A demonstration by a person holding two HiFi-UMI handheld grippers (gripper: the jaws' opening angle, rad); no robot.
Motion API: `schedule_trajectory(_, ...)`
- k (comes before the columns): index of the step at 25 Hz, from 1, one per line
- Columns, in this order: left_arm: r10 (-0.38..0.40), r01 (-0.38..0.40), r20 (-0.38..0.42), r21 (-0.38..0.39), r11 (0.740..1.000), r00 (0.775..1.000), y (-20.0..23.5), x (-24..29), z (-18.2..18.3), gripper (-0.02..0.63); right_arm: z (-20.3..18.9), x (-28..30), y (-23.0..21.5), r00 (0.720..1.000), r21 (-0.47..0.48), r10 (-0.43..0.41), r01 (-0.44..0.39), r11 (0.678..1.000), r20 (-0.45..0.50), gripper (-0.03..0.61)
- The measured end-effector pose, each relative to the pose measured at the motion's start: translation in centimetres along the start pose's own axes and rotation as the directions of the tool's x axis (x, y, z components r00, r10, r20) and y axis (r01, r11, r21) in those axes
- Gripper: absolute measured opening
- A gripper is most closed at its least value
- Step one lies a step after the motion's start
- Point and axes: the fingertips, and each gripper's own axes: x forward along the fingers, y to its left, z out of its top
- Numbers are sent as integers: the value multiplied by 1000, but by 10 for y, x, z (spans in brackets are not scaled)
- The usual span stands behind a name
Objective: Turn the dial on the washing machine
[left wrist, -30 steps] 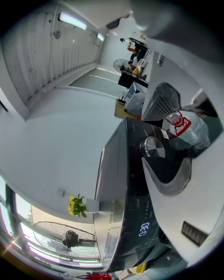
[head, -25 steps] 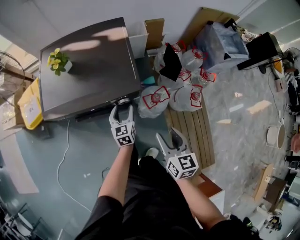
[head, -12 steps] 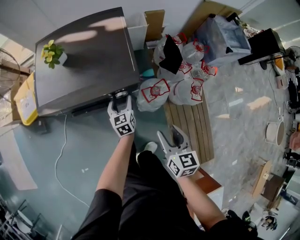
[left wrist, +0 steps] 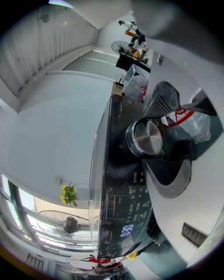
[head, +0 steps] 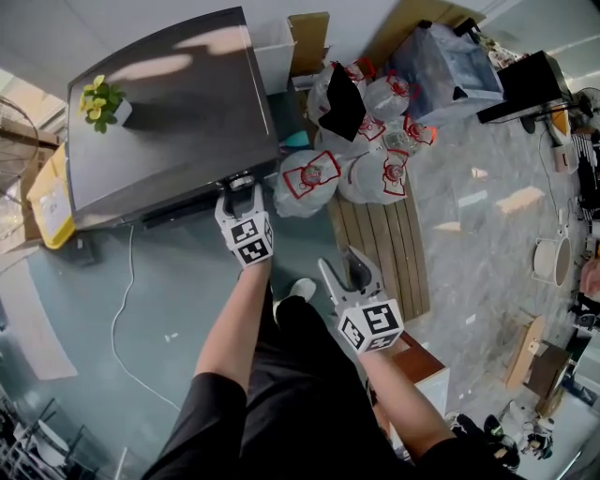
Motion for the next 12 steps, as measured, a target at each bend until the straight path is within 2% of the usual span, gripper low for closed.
schedule_trajectory(3, 24, -23, -23, 28, 999, 999, 1, 1, -4, 259, -6, -5, -5, 1000, -2, -10, 10, 1000, -2, 202)
schedule_trajectory(12, 82, -66, -75, 197, 978, 994, 1, -1, -7, 259, -18, -11, -11, 999, 21, -42, 42, 999, -19, 202)
